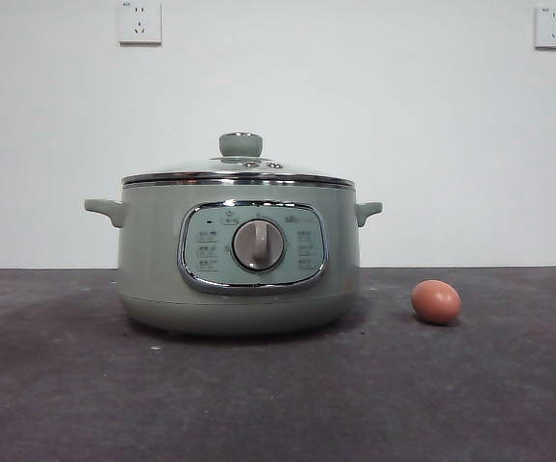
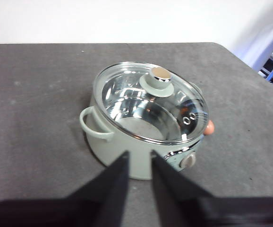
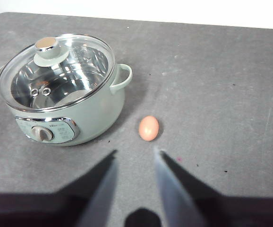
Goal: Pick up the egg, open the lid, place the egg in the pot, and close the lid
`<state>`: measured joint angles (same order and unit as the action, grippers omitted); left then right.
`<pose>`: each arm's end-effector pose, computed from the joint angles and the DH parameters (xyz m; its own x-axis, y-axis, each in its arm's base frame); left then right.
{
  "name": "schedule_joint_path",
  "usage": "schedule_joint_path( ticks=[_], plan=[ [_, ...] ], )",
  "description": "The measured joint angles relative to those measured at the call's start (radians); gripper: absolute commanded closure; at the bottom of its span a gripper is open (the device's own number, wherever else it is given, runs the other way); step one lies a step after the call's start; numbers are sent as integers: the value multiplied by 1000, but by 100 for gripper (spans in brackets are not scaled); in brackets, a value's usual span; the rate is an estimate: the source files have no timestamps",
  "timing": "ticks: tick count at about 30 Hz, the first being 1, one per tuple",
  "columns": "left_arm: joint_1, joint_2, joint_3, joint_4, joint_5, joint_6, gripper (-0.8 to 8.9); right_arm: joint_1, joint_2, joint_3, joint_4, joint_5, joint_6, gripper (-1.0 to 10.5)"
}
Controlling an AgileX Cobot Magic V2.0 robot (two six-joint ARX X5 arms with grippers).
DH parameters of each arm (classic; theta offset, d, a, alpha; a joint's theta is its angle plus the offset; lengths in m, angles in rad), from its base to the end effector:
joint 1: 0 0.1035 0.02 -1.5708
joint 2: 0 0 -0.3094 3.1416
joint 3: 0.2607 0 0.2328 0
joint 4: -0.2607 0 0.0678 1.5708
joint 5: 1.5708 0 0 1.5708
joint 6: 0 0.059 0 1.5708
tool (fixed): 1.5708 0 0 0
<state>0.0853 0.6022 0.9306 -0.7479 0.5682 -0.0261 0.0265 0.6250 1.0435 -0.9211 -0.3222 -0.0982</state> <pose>0.0684 -0.0260 0.3602 0.8128 -0.4706 -0.3433 0.4071 0.8805 -0.2429 0.0582 0.0202 0.3711 0.8226 0.3386 -0.4569 -0.3483 0.9351 0.0659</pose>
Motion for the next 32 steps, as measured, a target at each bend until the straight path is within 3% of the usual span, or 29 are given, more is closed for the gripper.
schedule_joint_path(
  ticks=[1, 2, 14, 23, 27, 32],
  plan=[
    [0, 1, 2, 0, 13, 0, 145, 0, 1, 0, 0, 0, 0, 345],
    [0, 2, 5, -1, 24, 0, 107, 0, 2, 0, 0, 0, 0, 347],
    [-30, 52, 64, 0, 61, 0, 108, 0, 2, 0, -3, 0, -3, 347],
    [-142, 200, 177, 28, 63, 4, 109, 0, 45, 16, 16, -40, 1, 348],
    [-216, 317, 263, 68, 33, 21, 109, 0, 92, 29, 27, -53, 7, 348],
    [-328, 498, 360, 103, -76, 64, 109, 0, 138, 30, 27, -53, 8, 348]
  ],
)
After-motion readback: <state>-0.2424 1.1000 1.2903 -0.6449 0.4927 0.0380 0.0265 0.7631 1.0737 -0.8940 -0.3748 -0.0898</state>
